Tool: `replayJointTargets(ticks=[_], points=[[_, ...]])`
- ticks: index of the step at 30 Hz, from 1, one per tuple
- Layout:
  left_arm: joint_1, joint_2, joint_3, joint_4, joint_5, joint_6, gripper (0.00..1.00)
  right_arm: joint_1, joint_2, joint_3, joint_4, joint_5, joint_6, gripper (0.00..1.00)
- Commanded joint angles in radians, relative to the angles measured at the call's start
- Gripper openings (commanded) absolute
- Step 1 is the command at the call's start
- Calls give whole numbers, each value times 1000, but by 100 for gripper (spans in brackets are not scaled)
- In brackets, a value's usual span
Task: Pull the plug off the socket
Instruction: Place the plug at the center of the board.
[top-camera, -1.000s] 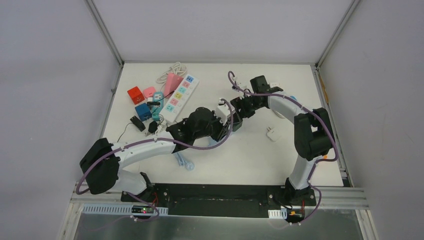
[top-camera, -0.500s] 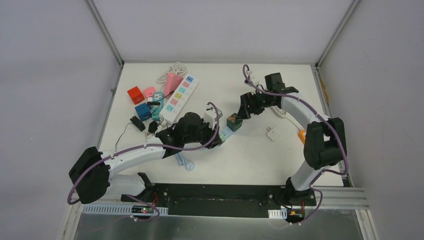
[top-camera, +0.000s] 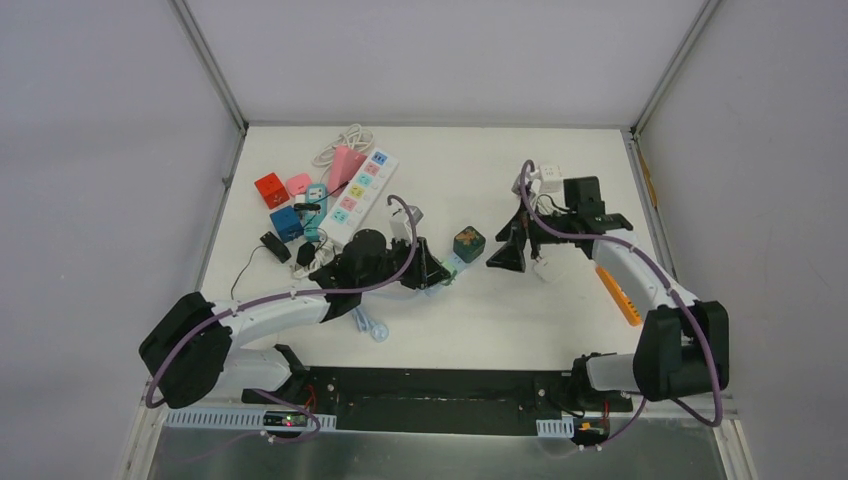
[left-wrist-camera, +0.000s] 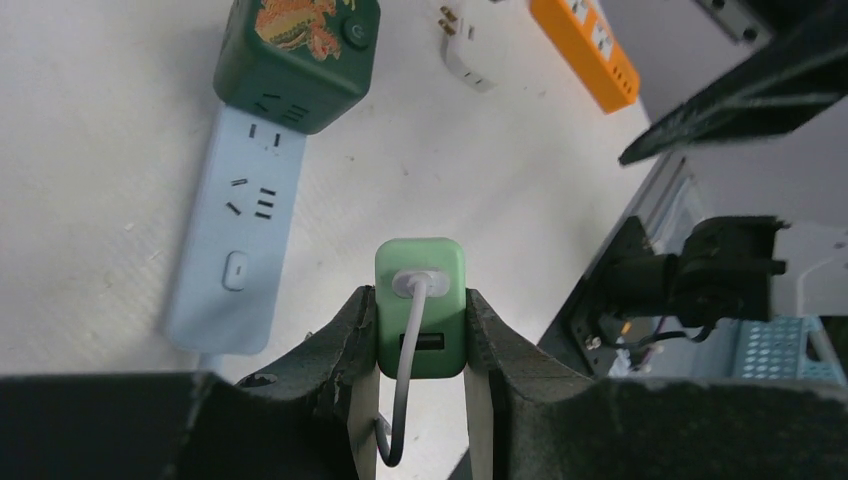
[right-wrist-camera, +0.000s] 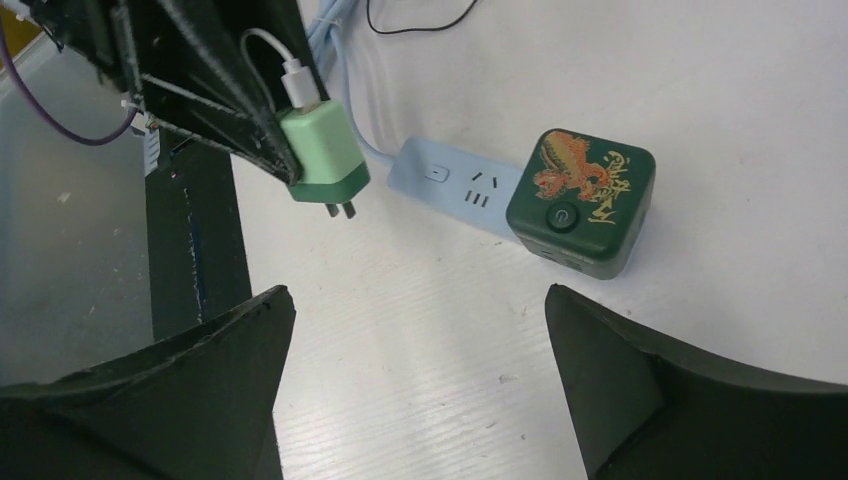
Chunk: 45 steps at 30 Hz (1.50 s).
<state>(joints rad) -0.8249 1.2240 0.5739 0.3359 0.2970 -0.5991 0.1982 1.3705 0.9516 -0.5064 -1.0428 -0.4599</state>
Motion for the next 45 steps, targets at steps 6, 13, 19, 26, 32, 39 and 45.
replayJointTargets(ticks=[6,13,19,26,32,39,45], points=[[-2,121,49,251,-28,-403,0,18,-191,-141,244,-61,-110,100],[-38,183,104,243,-130,-504,0,82,-199,-171,285,59,-111,98],[-48,207,115,264,-147,-540,0,163,-154,-174,301,190,-112,97],[-56,238,126,300,-133,-565,0,217,-103,-167,340,244,-49,94],[-57,254,133,331,-121,-580,0,243,-74,-148,313,249,-63,75],[-57,236,115,331,-131,-579,4,248,-69,-126,261,245,-74,60],[-56,221,99,316,-128,-575,49,245,-77,-120,243,245,-74,60]])
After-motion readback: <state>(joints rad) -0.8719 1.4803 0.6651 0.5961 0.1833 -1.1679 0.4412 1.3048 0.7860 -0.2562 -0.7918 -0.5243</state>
